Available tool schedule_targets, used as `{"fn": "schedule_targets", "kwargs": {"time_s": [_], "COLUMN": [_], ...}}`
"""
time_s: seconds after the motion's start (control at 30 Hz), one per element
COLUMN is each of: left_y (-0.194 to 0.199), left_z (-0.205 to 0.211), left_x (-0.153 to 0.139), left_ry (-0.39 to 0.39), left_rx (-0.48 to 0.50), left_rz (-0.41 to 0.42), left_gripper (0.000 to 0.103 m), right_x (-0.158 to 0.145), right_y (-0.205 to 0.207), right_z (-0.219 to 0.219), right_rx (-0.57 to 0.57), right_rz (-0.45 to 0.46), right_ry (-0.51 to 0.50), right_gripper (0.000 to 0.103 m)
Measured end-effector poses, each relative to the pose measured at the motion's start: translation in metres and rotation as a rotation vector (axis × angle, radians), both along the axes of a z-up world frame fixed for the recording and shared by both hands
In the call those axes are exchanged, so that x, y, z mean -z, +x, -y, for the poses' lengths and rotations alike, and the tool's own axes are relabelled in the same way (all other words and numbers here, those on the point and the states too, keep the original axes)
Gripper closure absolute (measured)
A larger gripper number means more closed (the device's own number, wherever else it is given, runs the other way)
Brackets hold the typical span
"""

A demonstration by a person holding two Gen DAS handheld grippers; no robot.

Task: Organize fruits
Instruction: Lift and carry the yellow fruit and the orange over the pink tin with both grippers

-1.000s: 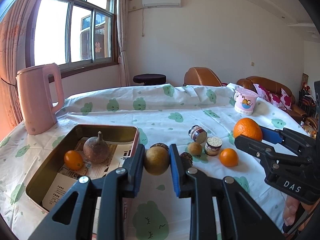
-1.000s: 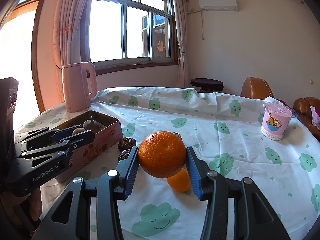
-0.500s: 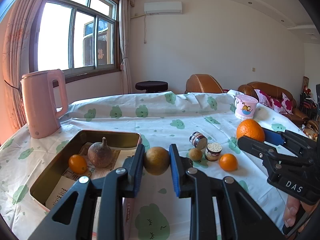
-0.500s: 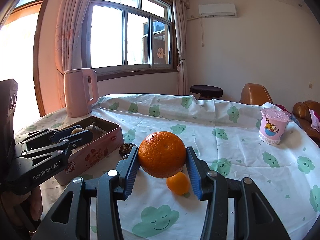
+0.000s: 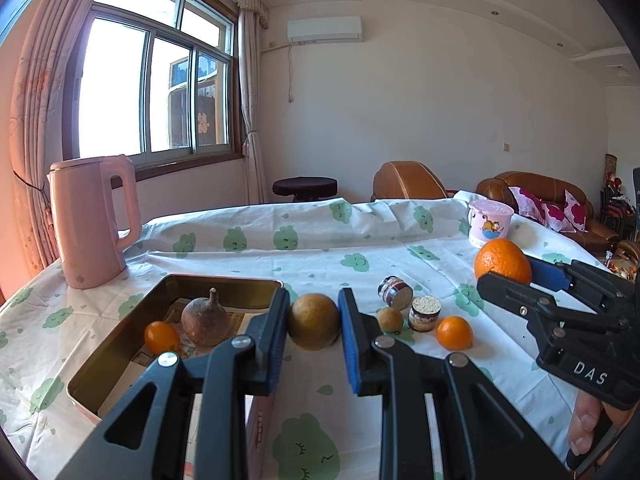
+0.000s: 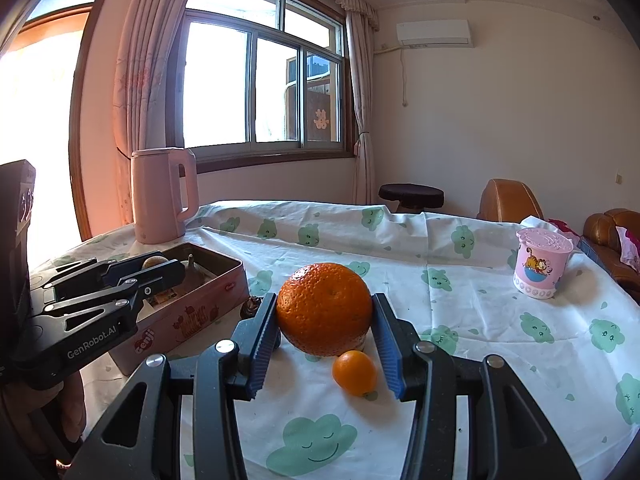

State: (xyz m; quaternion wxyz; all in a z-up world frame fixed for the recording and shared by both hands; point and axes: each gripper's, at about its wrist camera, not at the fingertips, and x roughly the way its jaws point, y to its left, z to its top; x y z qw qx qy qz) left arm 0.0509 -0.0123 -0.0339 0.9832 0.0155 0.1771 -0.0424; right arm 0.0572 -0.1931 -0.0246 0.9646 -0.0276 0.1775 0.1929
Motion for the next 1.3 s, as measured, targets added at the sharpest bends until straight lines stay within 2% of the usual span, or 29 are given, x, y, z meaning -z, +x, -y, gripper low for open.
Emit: {"fn": "schedule_targets", "kwargs": {"time_s": [0.47, 1.0, 1.3], "left_y": [-0.008, -0.002, 0.01], "left_z": [-0.003, -0.051, -0.088], "left_x": [-0.005, -0.002, 0.004], "left_ry": [0.024, -0.001, -0.02], "left_rx": [-0.019, -0.099, -0.172], "left_rz": [0.05, -0.001, -0.062], "left_gripper": [0.077, 0.077, 0.077], "right_x": [-0.003, -0.017, -0.022], "right_y": [-0.007, 0.003, 0.014], "right_z": [-0.005, -0.055, -0.092], "right_rx": [-0.002, -0.116, -0.192], "right_rz": [0.043, 0.029, 0.008], "right_ry": [-0.023, -0.052, -0.058], "right_gripper": [0.055, 0.055, 0.055]}}
